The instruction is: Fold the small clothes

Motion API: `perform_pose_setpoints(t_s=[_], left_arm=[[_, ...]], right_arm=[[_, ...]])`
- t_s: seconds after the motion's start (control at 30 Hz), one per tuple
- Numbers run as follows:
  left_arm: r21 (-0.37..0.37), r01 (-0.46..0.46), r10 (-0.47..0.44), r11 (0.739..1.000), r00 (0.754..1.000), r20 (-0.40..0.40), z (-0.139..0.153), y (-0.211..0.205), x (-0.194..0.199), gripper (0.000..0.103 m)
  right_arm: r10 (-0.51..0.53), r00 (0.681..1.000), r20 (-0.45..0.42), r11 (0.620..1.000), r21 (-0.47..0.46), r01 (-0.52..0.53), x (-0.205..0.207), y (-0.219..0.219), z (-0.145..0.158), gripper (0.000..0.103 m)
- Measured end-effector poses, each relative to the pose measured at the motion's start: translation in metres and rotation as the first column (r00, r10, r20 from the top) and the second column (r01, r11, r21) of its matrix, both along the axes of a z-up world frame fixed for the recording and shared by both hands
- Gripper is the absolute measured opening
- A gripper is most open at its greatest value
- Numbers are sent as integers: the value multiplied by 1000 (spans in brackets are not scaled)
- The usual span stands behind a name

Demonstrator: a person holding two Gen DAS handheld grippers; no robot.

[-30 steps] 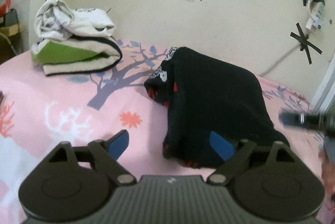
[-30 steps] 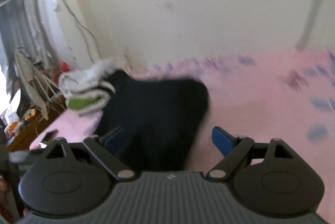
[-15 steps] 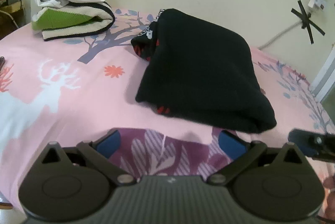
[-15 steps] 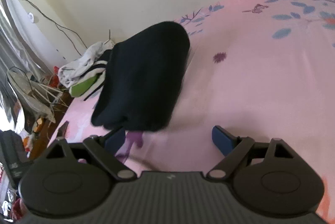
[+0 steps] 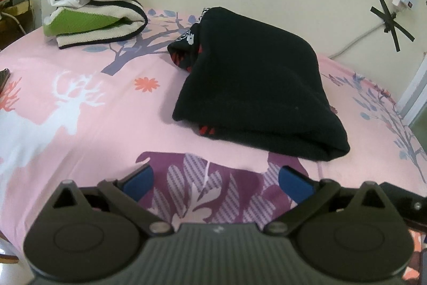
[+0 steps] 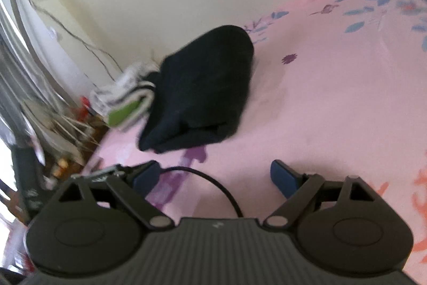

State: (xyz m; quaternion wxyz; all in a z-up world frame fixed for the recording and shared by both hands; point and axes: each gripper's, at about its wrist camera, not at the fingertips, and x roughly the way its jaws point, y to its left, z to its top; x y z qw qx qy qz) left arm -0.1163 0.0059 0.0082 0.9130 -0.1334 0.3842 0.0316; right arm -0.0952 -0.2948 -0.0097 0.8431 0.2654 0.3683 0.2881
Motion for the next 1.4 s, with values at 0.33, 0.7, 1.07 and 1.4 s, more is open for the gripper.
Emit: perform_pose_setpoints(t_s=[0.33, 0.7, 1.07, 1.4], left_arm=[[67, 8, -4, 998, 998, -62, 1, -3, 2, 103], [160, -73, 80, 984, 996, -40, 13, 16, 4, 103], [240, -125, 130, 963, 991, -8, 18, 35, 15, 103], [238, -124, 132, 963, 991, -17, 13, 38, 19, 103]], right_arm=[[-7, 996, 92, 988, -152, 21, -3, 12, 24, 81], [72, 984, 161, 942, -335, -14, 19, 38, 43, 81], [61, 988, 140, 939, -343, -9, 32, 36, 41, 81], [64, 991, 114, 943, -332, -23, 28, 41, 35, 81]])
